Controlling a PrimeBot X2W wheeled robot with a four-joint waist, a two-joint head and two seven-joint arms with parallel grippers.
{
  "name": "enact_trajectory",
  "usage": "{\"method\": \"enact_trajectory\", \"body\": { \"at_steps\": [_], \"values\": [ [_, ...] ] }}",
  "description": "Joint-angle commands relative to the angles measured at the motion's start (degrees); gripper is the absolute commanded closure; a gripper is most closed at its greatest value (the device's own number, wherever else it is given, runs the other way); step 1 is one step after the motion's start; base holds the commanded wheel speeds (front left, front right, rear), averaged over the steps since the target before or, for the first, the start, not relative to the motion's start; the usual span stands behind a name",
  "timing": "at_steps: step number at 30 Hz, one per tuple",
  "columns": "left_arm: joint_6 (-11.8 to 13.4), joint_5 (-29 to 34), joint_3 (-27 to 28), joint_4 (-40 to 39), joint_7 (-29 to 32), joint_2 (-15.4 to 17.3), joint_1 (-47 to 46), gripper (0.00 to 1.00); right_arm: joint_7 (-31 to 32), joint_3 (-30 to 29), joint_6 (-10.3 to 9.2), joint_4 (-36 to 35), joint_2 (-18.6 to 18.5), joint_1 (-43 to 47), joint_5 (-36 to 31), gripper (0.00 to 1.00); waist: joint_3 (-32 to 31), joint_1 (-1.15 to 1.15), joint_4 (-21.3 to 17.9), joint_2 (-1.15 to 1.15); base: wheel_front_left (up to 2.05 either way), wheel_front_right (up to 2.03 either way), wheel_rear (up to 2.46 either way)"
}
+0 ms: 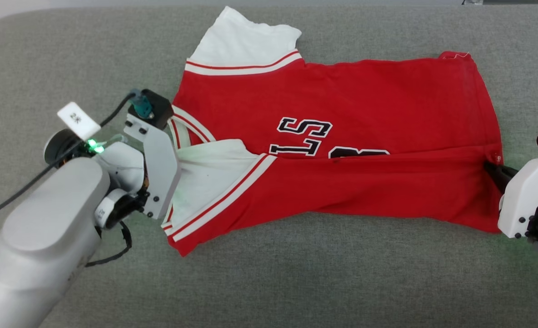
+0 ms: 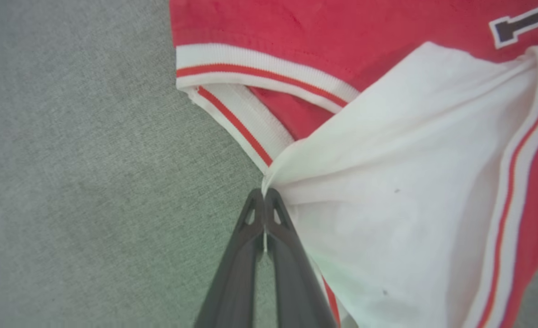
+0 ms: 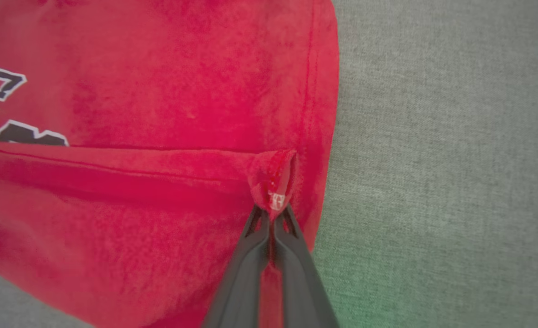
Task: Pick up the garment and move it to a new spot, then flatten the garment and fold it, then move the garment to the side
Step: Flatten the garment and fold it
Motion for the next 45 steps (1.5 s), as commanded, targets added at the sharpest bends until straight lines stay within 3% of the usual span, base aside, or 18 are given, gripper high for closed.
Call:
{"method": "enact_trajectory", "body": {
  "at_steps": [1, 2, 3, 4, 7, 12, 18, 23, 28, 32, 36, 45],
  "values": [
    [0.14, 0.03, 0.03, 0.27, 0.27, 0.1, -0.73, 0.67, 0.23, -0.15, -0.06, -0.05, 0.16, -0.78, 0.38, 1.0, -0.09, 0.0, 0.04, 0.0, 0.0, 0.0, 0.0],
    [0.48, -0.9, 0.43, 0.45, 0.88, -0.14, -0.9, 0.55, 0.27, -0.34, -0.06, -0.09, 0.1, -0.92, 0.29, 1.0, -0.17, 0.0, 0.08, 0.0, 0.0, 0.0, 0.0],
    [0.83, -1.27, 0.68, 0.49, 1.46, -0.25, -1.02, 0.09, 0.34, -0.43, -0.06, -0.12, 0.03, -0.97, 0.03, 0.8, -0.28, 0.0, 0.11, 0.0, 0.0, 0.0, 0.0],
    [1.01, -1.34, 0.81, 0.33, 1.96, -0.1, -1.22, 0.0, 0.5, -0.46, -0.06, -0.19, 0.03, -0.96, -0.09, 0.63, -0.4, 0.0, 0.14, 0.0, 0.0, 0.0, 0.0],
    [1.9, -2.35, 1.29, -0.23, 3.35, 0.13, -1.3, 0.0, 0.57, -0.78, -0.06, -0.4, -0.03, -1.13, -0.62, 0.0, -0.82, 0.0, 0.25, 0.0, 0.0, 0.0, 0.0],
    [4.44, -3.24, 2.56, -2.25, 3.59, 1.02, -0.04, 0.0, 0.78, -1.25, -0.06, -0.57, 0.39, -1.23, -1.15, 0.0, -1.68, 0.0, 0.21, 0.0, 0.0, 0.0, 0.0],
    [9.05, -4.96, 4.94, -7.74, 1.02, 1.81, 4.48, 0.0, -4.18, 0.66, -0.06, -2.98, -1.47, 0.8, -2.67, 0.0, -3.25, 0.0, 0.47, 0.0, 0.0, 0.0, 0.0],
    [11.52, -6.06, 6.63, -14.59, -3.9, 3.01, 10.68, 0.0, -14.95, 1.78, -0.06, -4.89, -3.07, 3.75, -5.16, 0.0, -5.61, 0.0, 0.51, 0.0, 0.0, 0.0, 0.0],
    [15.06, -8.7, 8.9, -19.65, -6.89, 5.46, 18.52, 0.0, -30.96, 1.28, -0.06, -7.18, -3.13, 7.51, -11.08, 0.0, -8.27, 0.0, 0.14, 0.0, 0.0, 0.0, 0.0],
    [17.94, -12.01, 10.68, -22.5, -6.02, 7.41, 23.57, 0.0, -42.72, -1.03, -0.06, -9.02, -1.31, 11.41, -17.3, 0.0, -9.89, 0.0, -0.66, 0.0, 0.0, 0.0, 0.0],
    [20.24, -15.45, 11.99, -24.19, -2.96, 8.74, 26.0, 0.0, -50.18, -4.07, -0.06, -10.79, 2.28, 15.46, -22.65, 0.0, -10.82, 0.0, -2.28, 0.0, 0.0, 0.0, 0.0],
    [22.77, -20.9, 12.6, -22.47, 6.06, 10.77, 24.96, 0.0, -53.63, -9.16, -0.06, -12.02, 9.58, 19.92, -24.59, 0.0, -10.36, 0.0, -7.47, 0.0, 0.0, 0.0, 0.0]
  ]
}}
